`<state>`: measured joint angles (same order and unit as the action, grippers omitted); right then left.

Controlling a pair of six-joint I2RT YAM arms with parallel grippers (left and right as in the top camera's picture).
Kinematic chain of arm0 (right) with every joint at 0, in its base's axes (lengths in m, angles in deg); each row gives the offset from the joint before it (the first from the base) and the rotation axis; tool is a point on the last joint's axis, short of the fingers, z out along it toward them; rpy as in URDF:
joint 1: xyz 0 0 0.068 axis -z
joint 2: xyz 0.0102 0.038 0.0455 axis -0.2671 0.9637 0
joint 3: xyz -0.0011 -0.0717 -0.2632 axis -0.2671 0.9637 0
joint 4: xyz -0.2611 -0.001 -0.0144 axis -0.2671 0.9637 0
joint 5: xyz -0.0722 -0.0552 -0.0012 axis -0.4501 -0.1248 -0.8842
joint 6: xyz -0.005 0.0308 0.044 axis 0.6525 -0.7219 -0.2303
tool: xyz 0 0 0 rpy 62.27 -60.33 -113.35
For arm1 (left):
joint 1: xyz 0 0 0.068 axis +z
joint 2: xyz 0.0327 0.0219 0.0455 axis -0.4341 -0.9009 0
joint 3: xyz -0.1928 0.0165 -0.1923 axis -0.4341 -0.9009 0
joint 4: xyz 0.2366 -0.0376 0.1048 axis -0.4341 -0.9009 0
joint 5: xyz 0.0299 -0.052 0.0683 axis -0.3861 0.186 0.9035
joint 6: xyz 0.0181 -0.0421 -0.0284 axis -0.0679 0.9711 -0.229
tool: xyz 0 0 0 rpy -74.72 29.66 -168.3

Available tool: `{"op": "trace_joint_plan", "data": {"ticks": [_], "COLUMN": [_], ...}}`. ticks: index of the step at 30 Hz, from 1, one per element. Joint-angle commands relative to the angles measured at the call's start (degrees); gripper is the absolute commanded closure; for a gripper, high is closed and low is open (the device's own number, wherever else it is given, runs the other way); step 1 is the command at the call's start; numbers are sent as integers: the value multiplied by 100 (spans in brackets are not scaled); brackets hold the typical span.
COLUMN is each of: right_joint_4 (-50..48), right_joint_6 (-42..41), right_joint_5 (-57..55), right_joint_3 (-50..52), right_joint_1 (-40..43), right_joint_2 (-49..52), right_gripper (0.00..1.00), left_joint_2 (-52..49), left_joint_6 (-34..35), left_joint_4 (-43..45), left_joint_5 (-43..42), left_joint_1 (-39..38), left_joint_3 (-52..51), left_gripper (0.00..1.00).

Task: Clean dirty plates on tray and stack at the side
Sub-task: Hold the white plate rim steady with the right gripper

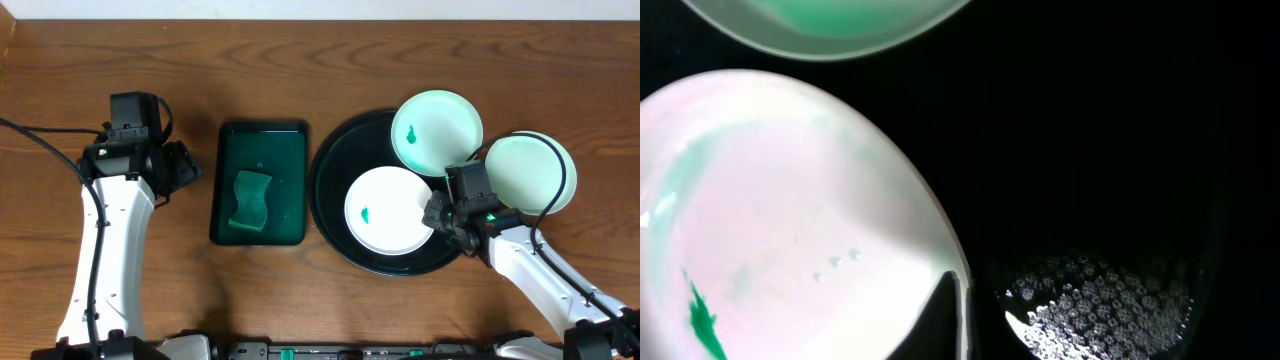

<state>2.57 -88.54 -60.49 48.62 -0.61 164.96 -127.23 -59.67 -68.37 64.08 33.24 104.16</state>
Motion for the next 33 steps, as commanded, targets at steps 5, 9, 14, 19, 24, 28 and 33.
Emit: {"op": "trace_joint_plan", "data": {"ticks": [5, 9, 14, 19, 24, 28, 33], "right_joint_4": [70, 76, 61, -120, -197, -195, -223], "right_joint_6": [1764, 2098, 2498, 2540, 2540, 2505, 2057], "right_joint_5": [48, 76, 87, 151, 160, 157, 160], "right_joint_3": [-428, -579, -573, -573, -586, -588, -588], "right_joint_1": [48, 79, 66, 63, 74, 72, 74], "right_joint_2": [-24, -22, 205, 776, 817, 732, 717], "right_gripper": [48, 52, 59, 63, 91, 99, 99], "left_joint_2": [33, 33, 33, 31, 33, 33, 33], "left_joint_6": [28, 28, 28, 28, 31, 28, 28], "left_joint_4": [-17, -17, -17, -20, -17, -17, -17], "left_joint_5": [55, 55, 55, 55, 55, 55, 55], "left_joint_1": [24, 24, 24, 24, 24, 24, 24], "left_joint_3": [131, 131, 131, 131, 131, 131, 131], "left_gripper": [19, 19, 19, 19, 19, 19, 19]}}
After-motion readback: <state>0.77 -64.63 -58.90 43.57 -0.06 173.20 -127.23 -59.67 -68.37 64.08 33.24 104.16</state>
